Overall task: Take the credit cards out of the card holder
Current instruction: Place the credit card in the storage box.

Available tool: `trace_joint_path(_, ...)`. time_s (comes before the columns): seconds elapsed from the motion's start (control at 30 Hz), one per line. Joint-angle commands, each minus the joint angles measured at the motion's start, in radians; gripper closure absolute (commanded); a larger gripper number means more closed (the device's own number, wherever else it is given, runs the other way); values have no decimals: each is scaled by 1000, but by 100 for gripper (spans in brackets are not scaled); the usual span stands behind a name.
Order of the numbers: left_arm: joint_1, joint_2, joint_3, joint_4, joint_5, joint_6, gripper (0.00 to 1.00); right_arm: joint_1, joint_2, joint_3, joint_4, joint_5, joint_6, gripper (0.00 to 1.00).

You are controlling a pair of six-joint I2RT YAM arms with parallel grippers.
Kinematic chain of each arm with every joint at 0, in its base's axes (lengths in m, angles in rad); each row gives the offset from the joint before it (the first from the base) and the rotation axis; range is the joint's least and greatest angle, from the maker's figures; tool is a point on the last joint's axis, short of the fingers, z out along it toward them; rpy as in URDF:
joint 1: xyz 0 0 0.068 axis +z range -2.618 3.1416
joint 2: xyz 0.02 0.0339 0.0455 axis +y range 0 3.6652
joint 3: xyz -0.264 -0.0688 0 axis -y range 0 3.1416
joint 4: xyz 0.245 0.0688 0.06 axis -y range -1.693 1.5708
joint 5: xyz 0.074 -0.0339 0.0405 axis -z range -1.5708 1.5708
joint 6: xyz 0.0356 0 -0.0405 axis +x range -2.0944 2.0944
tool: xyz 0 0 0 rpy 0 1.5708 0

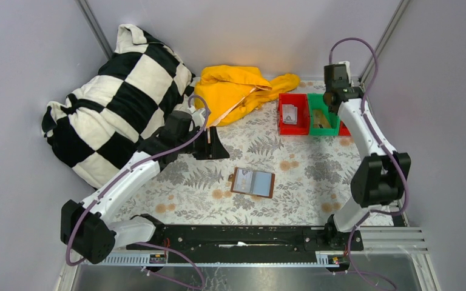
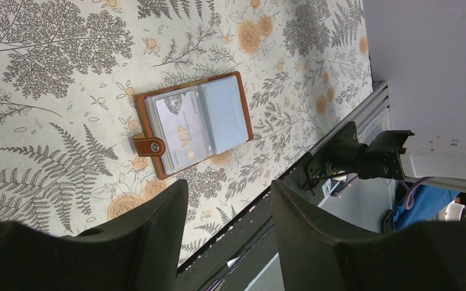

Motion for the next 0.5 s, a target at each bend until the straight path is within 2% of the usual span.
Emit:
trace_joint_path(0.0, 2, -45, -14, 7, 6, 10, 43, -94, 113, 149, 55, 93, -194, 100)
trace_joint_path(0.1, 2, -46, -23, 9, 14, 12, 43, -135, 178, 166, 143, 55, -278, 100)
trace_joint_path(0.2, 2, -46, -32, 14, 19, 17, 43, -182, 265, 229, 135, 30, -314, 100)
trace_joint_path(0.47, 2, -39, -70, 54, 61, 13, 43, -245, 433, 278, 168, -47, -291, 100)
